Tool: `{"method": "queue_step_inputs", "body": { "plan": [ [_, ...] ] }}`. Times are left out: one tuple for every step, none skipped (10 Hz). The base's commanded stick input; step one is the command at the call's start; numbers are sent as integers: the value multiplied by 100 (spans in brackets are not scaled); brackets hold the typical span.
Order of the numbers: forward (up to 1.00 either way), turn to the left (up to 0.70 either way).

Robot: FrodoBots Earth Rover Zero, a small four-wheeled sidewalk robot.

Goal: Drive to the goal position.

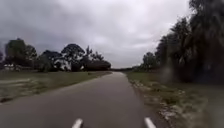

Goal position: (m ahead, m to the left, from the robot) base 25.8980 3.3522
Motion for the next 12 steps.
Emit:
{"method": "queue_step_inputs", "body": {
  "plan": [
    [84,3],
    [84,3],
    [84,3],
    [84,3],
    [84,-6],
    [84,-28],
    [84,-3],
    [84,1],
    [84,3],
    [84,3],
    [84,3],
    [84,-28]
  ]
}}
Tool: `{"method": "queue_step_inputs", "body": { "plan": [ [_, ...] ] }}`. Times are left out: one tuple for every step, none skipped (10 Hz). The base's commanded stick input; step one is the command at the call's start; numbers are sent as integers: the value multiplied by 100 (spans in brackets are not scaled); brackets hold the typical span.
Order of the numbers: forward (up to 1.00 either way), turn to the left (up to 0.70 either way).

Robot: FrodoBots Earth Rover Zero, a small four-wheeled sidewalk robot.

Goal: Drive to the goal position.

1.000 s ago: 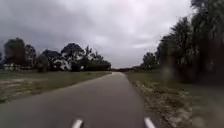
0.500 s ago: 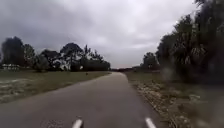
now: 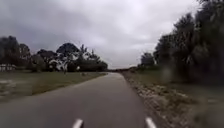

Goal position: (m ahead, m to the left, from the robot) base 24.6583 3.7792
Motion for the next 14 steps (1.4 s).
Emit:
{"method": "queue_step_inputs", "body": {
  "plan": [
    [84,-28],
    [84,-18],
    [84,3],
    [84,3],
    [84,3],
    [84,3],
    [84,3],
    [84,3],
    [84,3],
    [84,3],
    [84,3],
    [84,3],
    [84,4],
    [84,16]
  ]
}}
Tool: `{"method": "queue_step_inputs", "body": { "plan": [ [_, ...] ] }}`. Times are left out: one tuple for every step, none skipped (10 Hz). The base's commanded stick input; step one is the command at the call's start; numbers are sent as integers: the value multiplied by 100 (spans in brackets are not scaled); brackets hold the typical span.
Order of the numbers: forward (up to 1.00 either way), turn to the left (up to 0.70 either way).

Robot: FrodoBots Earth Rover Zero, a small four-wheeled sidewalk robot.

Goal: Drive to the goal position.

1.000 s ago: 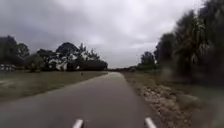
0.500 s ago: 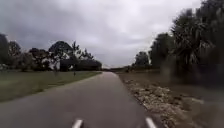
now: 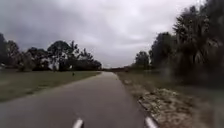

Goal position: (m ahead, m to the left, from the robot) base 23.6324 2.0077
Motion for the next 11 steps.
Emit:
{"method": "queue_step_inputs", "body": {
  "plan": [
    [84,30],
    [84,33],
    [84,10],
    [84,30],
    [84,32],
    [84,14],
    [84,3],
    [84,3],
    [84,3],
    [84,3],
    [84,3]
  ]
}}
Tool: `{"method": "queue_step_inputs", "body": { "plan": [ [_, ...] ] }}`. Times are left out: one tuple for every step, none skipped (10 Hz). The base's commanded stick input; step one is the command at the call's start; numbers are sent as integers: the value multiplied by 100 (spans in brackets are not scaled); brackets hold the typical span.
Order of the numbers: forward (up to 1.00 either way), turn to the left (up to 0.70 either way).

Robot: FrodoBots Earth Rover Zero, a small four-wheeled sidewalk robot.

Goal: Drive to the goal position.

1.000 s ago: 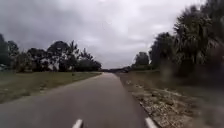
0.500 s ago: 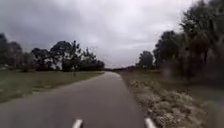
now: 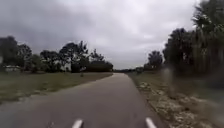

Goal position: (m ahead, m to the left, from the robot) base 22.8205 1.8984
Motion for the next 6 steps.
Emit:
{"method": "queue_step_inputs", "body": {
  "plan": [
    [84,3],
    [84,3],
    [84,3],
    [84,3],
    [84,3],
    [84,3]
  ]
}}
